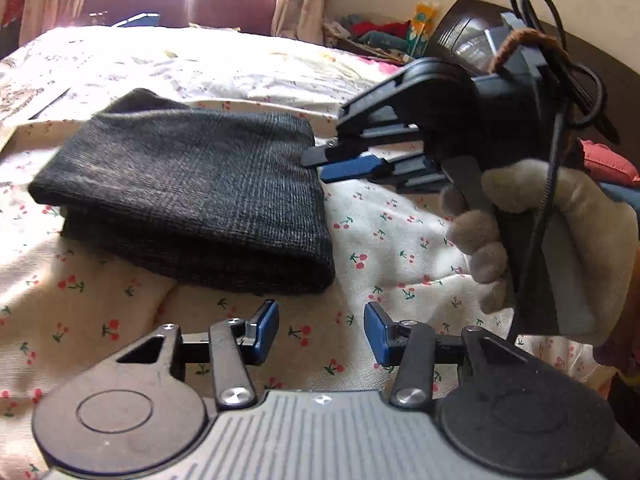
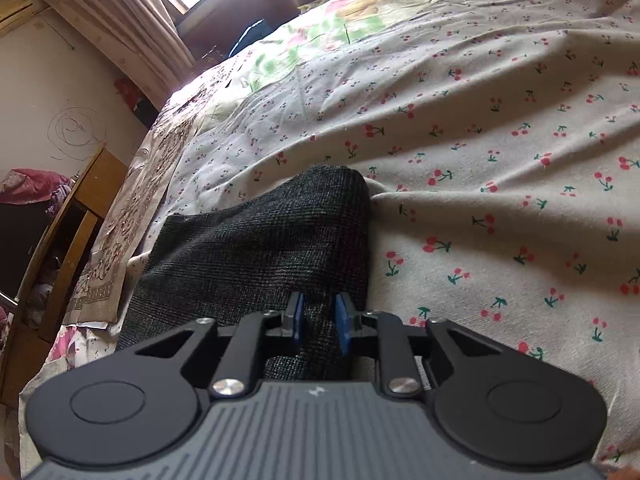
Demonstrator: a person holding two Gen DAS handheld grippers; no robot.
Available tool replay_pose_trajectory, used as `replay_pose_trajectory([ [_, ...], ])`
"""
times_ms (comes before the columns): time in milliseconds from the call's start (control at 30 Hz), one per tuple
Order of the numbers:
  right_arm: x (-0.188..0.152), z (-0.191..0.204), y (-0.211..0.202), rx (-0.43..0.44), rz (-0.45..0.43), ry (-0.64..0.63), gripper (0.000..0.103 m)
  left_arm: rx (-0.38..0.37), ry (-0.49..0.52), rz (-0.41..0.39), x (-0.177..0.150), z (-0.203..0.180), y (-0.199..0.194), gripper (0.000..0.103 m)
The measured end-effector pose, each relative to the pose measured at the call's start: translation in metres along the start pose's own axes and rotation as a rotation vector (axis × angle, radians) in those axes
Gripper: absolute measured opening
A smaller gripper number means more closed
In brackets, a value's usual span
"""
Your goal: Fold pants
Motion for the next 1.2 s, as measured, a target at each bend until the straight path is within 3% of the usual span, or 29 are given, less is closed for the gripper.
replay_pose_trajectory([
  [67,-0.012,0.009,-0.024,0.008,-0.022,-0.04,0.02,0.029,0.013,-0.043,0.0,0.0,-0.016,0.058],
  [267,-0.073,0.019,-0.079,-0.125,-0.067,-0.218,0.028,0.111,0.043,-0.135,-0.007,-0.011,-0.047,0.063],
  [533,-0.131,0.004,-0.11,-0.161,-0.103,-0.161,0.029,0.202,0.042,-0.174,-0.012,-0.019,-0.059,0.079],
  [667,-0.129,0.015,-0.116,-0.156,-0.155,-0.207,0.029,0.278,0.049,-0.188,-0.017,-0.02,-0.063,0.095],
  [833,-0.129,0.021,-0.116,-0.131,-0.175,-0.221,0.03,0.309,0.029,-0.215,-0.018,-0.019,-0.074,0.103],
  [933,-0.135,0.023,-0.11,-0.124,-0.147,-0.231,0.032,0.374,0.036,-0.237,-0.015,-0.015,-0.077,0.103],
  [1200,-0.142,0.022,-0.101,-0.134,-0.118,-0.238,0.032,0.357,0.004,-0.211,-0.018,-0.005,-0.067,0.103],
])
Point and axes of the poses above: each gripper's, at about its wrist camera, not at the fingertips, and y roughly the way its jaws point, z to its left, x to its top, the point moved 8 cm from there along y, roughly the way its jaws point, and after that the axes turned 10 degrees about -y, right-handed, at the moved point
